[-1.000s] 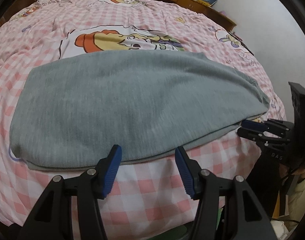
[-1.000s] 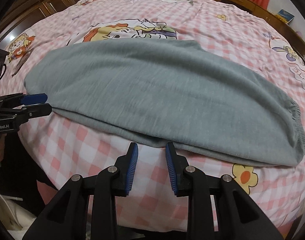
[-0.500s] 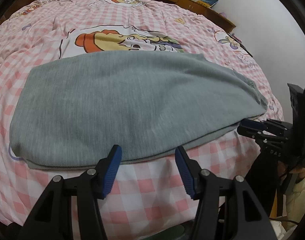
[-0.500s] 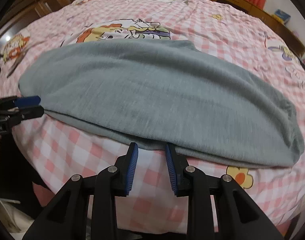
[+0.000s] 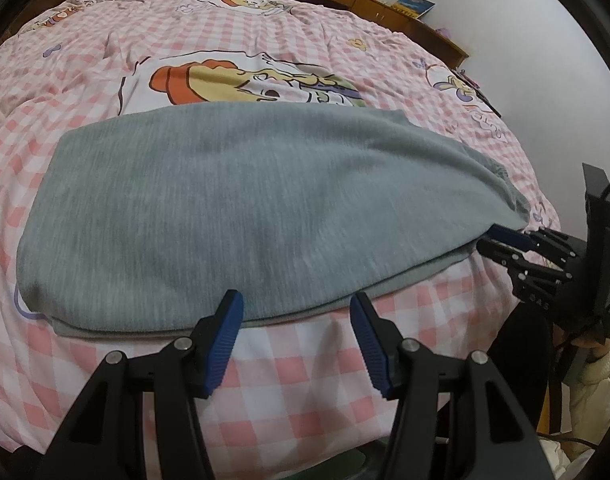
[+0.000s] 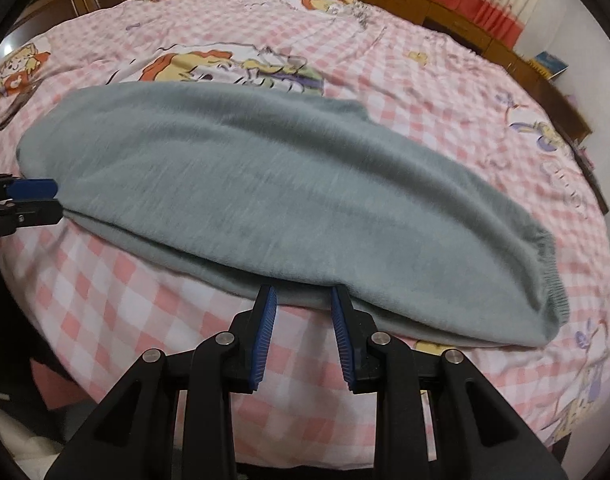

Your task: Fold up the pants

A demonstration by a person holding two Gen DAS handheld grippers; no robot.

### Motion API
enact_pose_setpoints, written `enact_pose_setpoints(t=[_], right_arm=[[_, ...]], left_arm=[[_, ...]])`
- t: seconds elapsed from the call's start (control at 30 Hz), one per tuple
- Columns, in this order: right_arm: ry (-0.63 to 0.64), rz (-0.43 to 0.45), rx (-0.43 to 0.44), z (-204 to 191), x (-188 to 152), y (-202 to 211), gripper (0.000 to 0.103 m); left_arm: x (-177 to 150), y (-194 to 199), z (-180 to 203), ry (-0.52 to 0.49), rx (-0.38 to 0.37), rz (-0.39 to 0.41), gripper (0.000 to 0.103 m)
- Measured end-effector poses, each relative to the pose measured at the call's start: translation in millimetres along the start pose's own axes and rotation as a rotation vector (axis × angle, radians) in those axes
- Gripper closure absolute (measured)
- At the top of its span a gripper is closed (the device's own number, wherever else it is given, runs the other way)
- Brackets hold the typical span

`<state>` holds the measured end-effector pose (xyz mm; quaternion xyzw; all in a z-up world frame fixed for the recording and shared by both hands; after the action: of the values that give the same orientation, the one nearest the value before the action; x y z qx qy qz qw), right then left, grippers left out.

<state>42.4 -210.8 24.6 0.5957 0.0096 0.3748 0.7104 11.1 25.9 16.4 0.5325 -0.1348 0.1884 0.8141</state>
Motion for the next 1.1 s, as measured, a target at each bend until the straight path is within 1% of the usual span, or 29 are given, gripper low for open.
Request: enact_pose_setpoints(t=[0.07,0.2,0.33,0.4,0.5,0.6,0.73,0.77,0.8,0.83,0.9,0.93,0.97,1.03,1.07,1.1], right_arm=[[0.007,-0.002,-0.042,2.5,1.8,-3.2,0.073],[0.009,-0.014,-0.059,1.9,8.1,-14.0,0.073],[0.01,-0.007,-0.019,-4.4,13.4,-18.6,0.072],[0.011,-0.001,-0.014,-6.5,13.1,-18.2,0.072],[-0.018,0.014,-0.001,-6.8,14.0,-18.7,0.072],[-0.063,0.045,0.046,-7.5,19.1,-18.6,0.073],[-0.11,0.103,0.113,-5.5,27.2,-12.4,0.092],[-0.117,0.116,0.125,-4.0,28.7,-11.0,0.095],[-0.123,0.125,0.133,-3.2,29.8,-9.8,0.1],[-0.133,0.136,0.142,-1.3,30.4,-8.1,0.102],[-0.155,0.154,0.161,2.5,30.6,-5.4,0.102],[-0.183,0.168,0.184,6.1,29.7,-3.1,0.102],[-0.204,0.18,0.204,9.0,28.9,-0.9,0.102],[-0.239,0.204,0.235,15.1,26.5,2.6,0.102],[-0.259,0.218,0.253,18.4,24.6,4.2,0.102],[-0.27,0.223,0.261,19.9,23.3,5.1,0.102]], left_arm=[[-0.1,0.2,-0.3,-0.003,0.0,0.0,0.044],[0.0,-0.1,-0.2,-0.003,-0.002,0.0,0.044],[-0.5,-0.3,0.1,-0.004,-0.004,0.0,0.044],[-0.3,-0.4,0.5,-0.005,-0.001,0.0,0.044],[-0.2,1.7,2.3,-0.013,0.004,0.007,0.044],[0.5,5.1,11.2,-0.043,-0.008,0.019,0.044],[1.5,3.8,35.4,-0.095,-0.029,0.029,0.044],[1.9,1.8,42.9,-0.111,-0.037,0.031,0.044],[2.3,-0.1,48.7,-0.127,-0.037,0.035,0.044],[1.6,-3.7,57.4,-0.154,-0.026,0.045,0.044],[1.8,-10.0,70.3,-0.205,0.016,0.079,0.044],[2.3,-12.9,74.8,-0.226,0.036,0.098,0.044],[3.7,-17.8,80.5,-0.251,0.072,0.124,0.044],[7.7,-25.9,83.5,-0.259,0.113,0.153,0.045],[9.5,-28.3,83.0,-0.253,0.115,0.158,0.054],[12.2,-30.9,81.4,-0.237,0.116,0.161,0.067]])
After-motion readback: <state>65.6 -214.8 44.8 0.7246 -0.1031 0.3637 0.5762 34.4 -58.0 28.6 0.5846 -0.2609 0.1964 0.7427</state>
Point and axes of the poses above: each gripper's, at about its wrist camera, not at the fingertips, and y roughly against the way its jaws point, z to its right, x to its top, the point moved 3 cm from there along -y, roughly the way its jaws point, and after that the axes turned 11 degrees about y, right-handed, at the moved point
